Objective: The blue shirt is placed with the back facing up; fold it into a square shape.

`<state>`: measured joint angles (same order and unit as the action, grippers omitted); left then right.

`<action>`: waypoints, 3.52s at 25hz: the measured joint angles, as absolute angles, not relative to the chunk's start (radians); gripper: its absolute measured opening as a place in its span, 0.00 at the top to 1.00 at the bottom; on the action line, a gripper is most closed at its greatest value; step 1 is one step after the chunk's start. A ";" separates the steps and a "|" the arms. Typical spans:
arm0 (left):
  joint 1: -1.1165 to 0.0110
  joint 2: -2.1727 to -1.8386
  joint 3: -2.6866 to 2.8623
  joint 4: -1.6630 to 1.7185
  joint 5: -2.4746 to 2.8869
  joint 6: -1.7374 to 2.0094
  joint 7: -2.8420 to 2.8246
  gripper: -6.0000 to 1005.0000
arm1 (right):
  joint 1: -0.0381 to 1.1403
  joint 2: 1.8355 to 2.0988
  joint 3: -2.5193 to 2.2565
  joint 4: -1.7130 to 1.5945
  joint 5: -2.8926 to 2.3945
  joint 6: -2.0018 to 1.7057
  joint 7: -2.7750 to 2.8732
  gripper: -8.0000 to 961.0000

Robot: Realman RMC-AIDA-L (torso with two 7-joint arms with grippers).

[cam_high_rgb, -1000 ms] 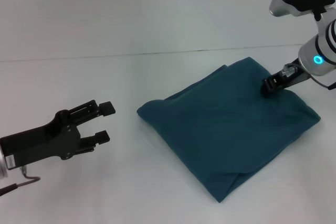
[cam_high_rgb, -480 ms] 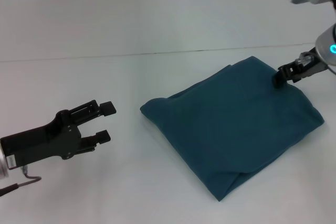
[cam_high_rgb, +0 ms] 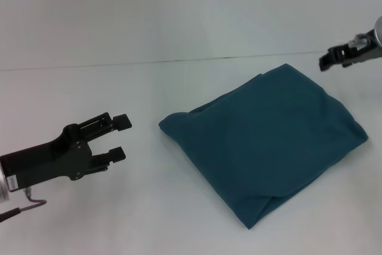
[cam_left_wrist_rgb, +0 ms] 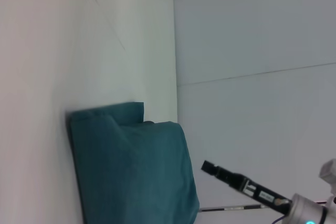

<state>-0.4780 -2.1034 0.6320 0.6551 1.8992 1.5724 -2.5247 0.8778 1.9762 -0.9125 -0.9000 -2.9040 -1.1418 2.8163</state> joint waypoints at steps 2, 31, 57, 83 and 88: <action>-0.478 -2.102 0.632 0.655 1.896 1.572 -2.525 0.07 | 0.867 1.985 -0.897 -0.938 -2.852 -1.156 2.793 0.42; -0.673 -2.160 0.935 0.508 1.955 1.166 -2.562 0.07 | 0.798 1.763 -0.637 -0.728 -2.254 -1.446 2.635 0.06; -0.916 -2.177 0.999 0.269 1.944 0.911 -2.542 0.11 | 0.785 1.758 -0.598 -0.726 -2.252 -1.473 2.623 0.02; -0.820 -2.168 1.028 0.423 1.942 1.109 -2.540 0.86 | 0.779 1.758 -0.589 -0.724 -2.235 -1.483 2.630 0.03; -0.717 -2.137 1.027 0.551 2.007 1.214 -2.579 0.93 | 0.776 1.759 -0.583 -0.724 -2.235 -1.494 2.633 0.03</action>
